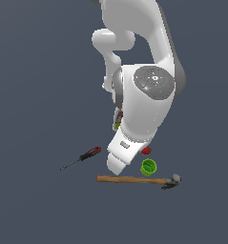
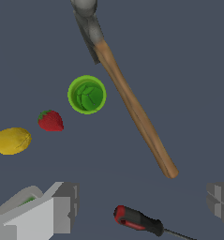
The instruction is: Pick up a designated object from a clutter of objects.
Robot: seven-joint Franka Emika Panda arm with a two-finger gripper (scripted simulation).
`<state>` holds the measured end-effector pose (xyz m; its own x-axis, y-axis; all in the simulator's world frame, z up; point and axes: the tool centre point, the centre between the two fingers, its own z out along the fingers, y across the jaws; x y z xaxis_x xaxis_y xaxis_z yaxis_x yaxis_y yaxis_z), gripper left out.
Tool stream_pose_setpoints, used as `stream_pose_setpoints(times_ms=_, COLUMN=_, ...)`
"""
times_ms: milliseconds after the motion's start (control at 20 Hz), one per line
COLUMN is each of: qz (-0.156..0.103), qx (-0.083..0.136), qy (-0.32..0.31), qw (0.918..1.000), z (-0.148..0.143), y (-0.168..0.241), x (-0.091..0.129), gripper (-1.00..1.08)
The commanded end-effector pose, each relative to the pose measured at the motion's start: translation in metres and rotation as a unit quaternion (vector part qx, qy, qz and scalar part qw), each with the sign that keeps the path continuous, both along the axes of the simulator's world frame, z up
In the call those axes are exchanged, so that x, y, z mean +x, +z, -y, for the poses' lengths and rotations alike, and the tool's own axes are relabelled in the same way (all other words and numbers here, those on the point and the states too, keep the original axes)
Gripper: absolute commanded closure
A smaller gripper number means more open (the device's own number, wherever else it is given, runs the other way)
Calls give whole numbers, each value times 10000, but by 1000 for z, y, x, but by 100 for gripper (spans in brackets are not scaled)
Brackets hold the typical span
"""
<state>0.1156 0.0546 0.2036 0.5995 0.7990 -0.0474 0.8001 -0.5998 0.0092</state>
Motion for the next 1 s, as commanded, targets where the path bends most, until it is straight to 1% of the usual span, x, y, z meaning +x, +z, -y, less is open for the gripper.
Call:
stream_pose_setpoints(times_ms=0, qz=0, qx=25, qy=385, qw=9993, z=-6, y=-11, x=9, gripper=-92)
stream_pose_setpoints(times_ms=250, qz=3, qx=83, qy=1125, qw=9936, z=-19, y=-33, x=26, gripper=-92)
stream_pose_setpoints(times_ms=500, qz=14, qx=144, qy=1797, qw=9836, z=-31, y=-54, x=40, gripper=-92)
stream_pose_setpoints(times_ms=750, qz=27, qx=193, qy=2278, qw=9735, z=-39, y=-70, x=49, gripper=-92)
stream_pose_setpoints(times_ms=950, qz=36, qx=219, qy=2530, qw=9672, z=-44, y=-79, x=54, gripper=-92)
